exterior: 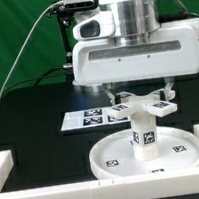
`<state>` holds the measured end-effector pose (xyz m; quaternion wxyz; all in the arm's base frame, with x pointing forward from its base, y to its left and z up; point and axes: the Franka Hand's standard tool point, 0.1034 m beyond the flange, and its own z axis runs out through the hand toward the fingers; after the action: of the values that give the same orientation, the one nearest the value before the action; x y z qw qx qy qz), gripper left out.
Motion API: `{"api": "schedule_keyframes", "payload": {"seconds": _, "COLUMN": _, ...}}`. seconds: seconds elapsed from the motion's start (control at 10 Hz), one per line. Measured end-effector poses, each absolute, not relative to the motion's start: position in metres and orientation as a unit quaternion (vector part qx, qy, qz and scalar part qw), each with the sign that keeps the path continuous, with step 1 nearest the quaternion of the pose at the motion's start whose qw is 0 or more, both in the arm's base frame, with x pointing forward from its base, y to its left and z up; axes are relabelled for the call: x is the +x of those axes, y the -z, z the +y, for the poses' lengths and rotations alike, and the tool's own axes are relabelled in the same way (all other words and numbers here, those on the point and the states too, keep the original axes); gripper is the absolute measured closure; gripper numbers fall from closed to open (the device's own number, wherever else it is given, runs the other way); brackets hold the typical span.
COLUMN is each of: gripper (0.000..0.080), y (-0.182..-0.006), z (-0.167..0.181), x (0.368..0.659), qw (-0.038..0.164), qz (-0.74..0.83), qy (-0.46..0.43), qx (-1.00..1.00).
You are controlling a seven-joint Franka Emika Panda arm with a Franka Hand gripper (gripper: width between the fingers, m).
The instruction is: Assemble round table
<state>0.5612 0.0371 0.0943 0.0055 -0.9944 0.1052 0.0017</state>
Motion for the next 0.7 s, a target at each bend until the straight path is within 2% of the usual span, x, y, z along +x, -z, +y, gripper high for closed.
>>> {"api": "schedule_keyframes", "payload": {"seconds": 0.2, "gripper": 0.0151, "y": -0.0932, "z": 0.0364, "x": 0.5616, "qw": 0.005, "qz": 0.105, "qy": 0.0, "qx": -0.994}}
{"api": "schedule_keyframes", "payload": {"seconds": 0.3, "gripper": 0.0243, "y": -0.093, "z": 0.0364, "x": 0.5615, "qw": 0.005, "qz": 0.108, "qy": 0.0, "qx": -0.994}}
{"api": "schedule_keyframes", "payload": {"seconds": 0.4, "gripper": 0.0243, "y": -0.0931, "z": 0.0363, "x": 0.5616, "qw": 0.005, "qz": 0.116, "qy": 0.0, "qx": -0.993}}
{"api": "schedule_keyframes", "payload": {"seconds": 0.5, "gripper": 0.0352, "y": -0.0931, "z": 0.0363, "x": 0.5616, "qw": 0.005, "qz": 0.122, "qy": 0.0, "qx": -0.992}}
{"api": "schedule_keyframes", "payload": {"seconds": 0.7, "gripper": 0.0352, "y": -0.0931, "z": 0.0368, "x": 0.5617, "qw": 0.007, "qz": 0.179, "qy": 0.0, "qx": -0.984}}
